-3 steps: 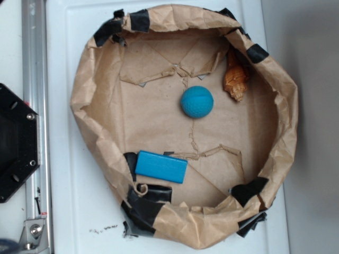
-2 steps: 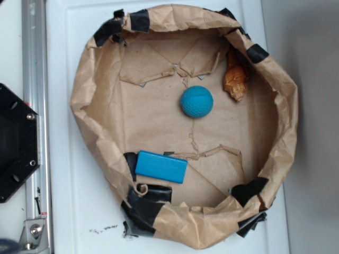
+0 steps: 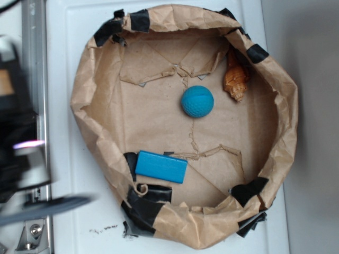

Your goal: Grab the blue ball.

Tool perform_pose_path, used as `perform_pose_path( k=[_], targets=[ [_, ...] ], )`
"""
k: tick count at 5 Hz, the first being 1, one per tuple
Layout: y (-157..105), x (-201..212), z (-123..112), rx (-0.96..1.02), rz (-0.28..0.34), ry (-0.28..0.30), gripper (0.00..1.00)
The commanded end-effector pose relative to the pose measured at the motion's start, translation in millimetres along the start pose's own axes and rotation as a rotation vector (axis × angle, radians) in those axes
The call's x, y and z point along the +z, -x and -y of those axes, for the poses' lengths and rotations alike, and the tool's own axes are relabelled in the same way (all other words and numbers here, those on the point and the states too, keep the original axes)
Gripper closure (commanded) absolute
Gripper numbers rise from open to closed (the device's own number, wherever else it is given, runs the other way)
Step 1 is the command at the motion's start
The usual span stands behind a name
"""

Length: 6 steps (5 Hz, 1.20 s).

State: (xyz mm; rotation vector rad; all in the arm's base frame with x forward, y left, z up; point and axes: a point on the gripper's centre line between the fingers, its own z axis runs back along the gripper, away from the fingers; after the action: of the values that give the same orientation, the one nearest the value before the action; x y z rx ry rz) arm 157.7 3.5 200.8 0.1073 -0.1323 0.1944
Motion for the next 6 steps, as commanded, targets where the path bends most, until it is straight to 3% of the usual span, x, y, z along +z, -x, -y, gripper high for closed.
perform_pose_path(
  k=[1, 3, 4, 5, 6],
  targets=[
    [-59, -47, 4, 0.224, 0.039, 0.126, 0.00],
    [-90, -131, -2, 0.160, 0.056, 0.179, 0.00],
    [-109, -155, 5, 0.028, 0.154, 0.180, 0.00],
    [-126, -173, 15, -0.043, 0.180, 0.145, 0.00],
    [-134, -170, 33, -0.087, 0.147, 0.151, 1.00]
  ],
)
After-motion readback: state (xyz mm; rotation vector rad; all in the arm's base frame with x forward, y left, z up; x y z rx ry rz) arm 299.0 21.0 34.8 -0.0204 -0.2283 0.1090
